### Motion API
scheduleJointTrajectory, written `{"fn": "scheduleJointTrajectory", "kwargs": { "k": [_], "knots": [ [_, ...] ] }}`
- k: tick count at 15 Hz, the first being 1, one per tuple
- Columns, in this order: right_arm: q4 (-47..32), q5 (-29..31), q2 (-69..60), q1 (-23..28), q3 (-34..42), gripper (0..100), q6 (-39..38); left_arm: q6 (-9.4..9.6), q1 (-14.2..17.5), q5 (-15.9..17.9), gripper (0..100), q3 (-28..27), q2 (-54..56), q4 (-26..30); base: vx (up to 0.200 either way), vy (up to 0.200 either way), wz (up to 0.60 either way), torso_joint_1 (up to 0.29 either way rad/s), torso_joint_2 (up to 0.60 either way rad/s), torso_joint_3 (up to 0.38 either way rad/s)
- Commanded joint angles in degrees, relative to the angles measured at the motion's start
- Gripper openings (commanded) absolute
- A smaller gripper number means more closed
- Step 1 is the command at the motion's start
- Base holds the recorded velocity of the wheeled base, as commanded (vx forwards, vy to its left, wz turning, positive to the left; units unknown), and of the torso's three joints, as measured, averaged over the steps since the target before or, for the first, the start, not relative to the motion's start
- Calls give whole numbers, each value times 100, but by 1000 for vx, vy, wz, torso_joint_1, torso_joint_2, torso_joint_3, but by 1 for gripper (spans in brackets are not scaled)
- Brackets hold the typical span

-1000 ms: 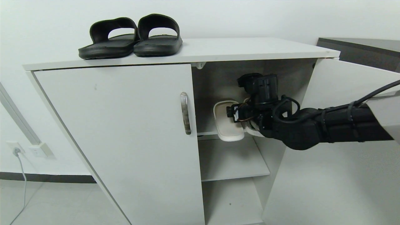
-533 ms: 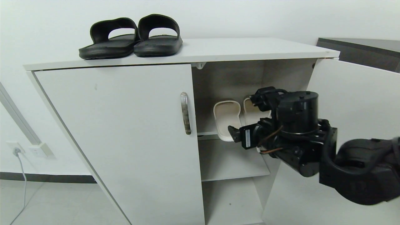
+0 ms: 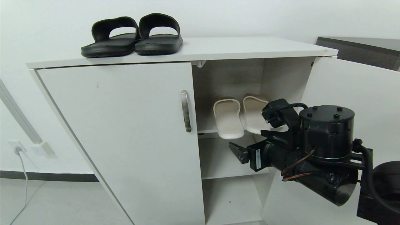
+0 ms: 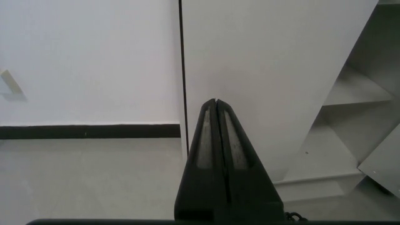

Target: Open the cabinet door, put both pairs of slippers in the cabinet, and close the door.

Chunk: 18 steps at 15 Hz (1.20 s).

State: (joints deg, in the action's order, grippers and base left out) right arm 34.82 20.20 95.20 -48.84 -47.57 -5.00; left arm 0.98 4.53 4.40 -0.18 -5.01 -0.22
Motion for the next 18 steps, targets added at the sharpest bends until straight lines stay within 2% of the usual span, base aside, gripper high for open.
{"fn": "scheduleJointTrajectory", "kwargs": {
  "k": [1,6,8,18],
  "knots": [
    [16,2,-27,-12,63,100,-1,-1,4,-1,0,1,-9,-4,-200,0,0,-2,2,2],
    [78,-25,-10,-3,143,100,-10,-36,4,-1,0,1,-9,4,-200,0,0,0,2,7],
    [298,-16,34,-3,186,100,25,-36,4,8,0,1,-9,4,0,0,0,0,0,0],
    [324,-16,52,-3,292,100,43,-62,4,-1,0,1,-9,4,0,0,0,0,0,0]
  ]
}}
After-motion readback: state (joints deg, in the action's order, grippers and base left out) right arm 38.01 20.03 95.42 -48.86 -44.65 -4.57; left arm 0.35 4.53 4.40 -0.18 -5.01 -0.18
